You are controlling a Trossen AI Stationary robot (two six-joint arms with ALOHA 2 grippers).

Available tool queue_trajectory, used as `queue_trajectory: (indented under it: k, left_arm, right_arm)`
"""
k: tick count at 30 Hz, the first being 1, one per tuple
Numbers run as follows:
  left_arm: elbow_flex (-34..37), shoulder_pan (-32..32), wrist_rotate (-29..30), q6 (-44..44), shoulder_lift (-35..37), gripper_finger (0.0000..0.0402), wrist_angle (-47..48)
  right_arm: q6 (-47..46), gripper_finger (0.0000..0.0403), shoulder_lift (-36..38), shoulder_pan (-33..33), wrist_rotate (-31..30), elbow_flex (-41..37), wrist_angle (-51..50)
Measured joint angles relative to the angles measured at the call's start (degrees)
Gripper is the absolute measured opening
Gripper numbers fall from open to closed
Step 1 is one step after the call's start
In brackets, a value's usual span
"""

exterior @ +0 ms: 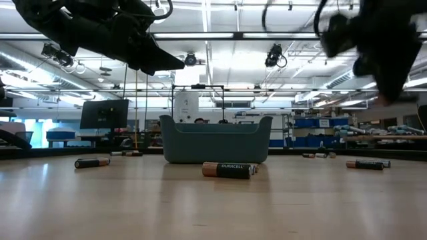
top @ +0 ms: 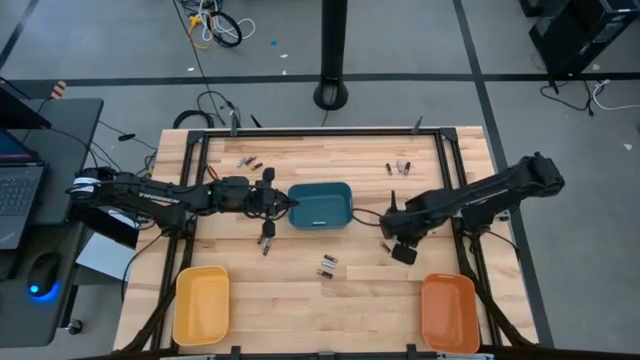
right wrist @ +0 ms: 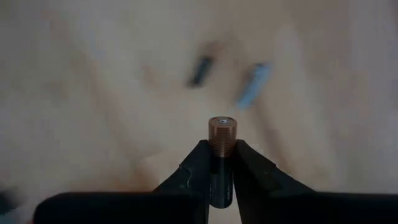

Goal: Sort batteries
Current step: Put the large black battery into the orange bin

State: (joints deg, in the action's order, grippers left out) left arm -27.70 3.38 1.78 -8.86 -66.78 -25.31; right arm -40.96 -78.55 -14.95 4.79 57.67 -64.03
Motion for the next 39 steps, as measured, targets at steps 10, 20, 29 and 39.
queue_trajectory:
  k: [10, 20, 29, 39]
  left_arm:
    - [0.0, 0.0, 0.0, 0.3, 0.0, 0.001, 1.7]
    - [0.0, -0.2, 0.0, 0.3, 0.0, 0.001, 1.7]
    - [0.0, -0.2, 0.0, 0.2, 0.0, 0.001, 1.5]
    - [0.0, -0.1, 0.0, 0.2, 0.0, 0.001, 1.5]
  right_arm:
    - [-33.6, 0.0053, -1.0, -21.4, 10.5, 5.0, -1.9]
    - [-50.6, 0.0053, -1.1, -31.2, 10.9, -3.8, 0.4]
    - [-42.4, 0.0053, -1.1, -28.8, 7.5, -12.7, 8.9]
    - [-33.3, 0.0053, -1.1, -26.9, 1.9, -13.4, 8.9]
